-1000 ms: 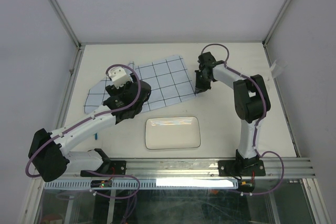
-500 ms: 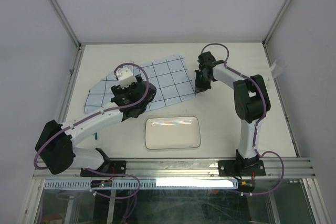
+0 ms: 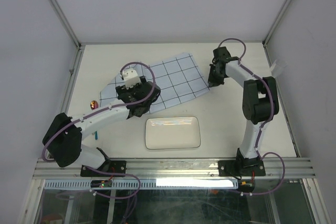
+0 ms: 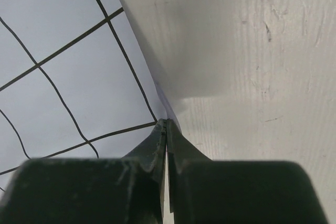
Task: Set the dinner table for one person
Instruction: Flatten out the napkin at the center of the board.
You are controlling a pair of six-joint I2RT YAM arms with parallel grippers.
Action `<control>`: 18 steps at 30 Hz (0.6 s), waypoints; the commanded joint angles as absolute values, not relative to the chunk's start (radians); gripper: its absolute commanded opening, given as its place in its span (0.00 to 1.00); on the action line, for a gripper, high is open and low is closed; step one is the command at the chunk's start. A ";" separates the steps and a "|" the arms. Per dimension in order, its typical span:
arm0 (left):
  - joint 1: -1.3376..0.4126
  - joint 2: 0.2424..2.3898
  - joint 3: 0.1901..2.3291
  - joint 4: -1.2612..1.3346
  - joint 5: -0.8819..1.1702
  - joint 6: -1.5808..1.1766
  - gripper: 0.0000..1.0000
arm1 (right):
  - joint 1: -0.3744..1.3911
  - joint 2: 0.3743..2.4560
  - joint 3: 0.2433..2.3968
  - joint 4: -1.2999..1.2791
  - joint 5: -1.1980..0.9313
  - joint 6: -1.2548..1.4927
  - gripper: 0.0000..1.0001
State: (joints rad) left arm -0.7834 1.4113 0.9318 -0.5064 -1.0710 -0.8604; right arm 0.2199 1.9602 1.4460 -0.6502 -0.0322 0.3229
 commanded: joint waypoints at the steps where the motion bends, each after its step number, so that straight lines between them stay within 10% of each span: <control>1: -0.778 1.437 0.984 -0.477 -1.071 -0.878 0.82 | 0.214 1.875 1.435 -0.664 0.024 0.330 0.00; 18: -0.778 1.501 1.003 -0.477 -1.076 -0.879 0.85 | 0.197 1.805 1.410 -0.755 0.239 0.343 0.00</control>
State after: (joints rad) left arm -0.7834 1.4940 0.9619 -0.5034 -1.0660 -0.8642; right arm 0.2070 1.8881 1.4021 -0.7284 0.1413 0.3298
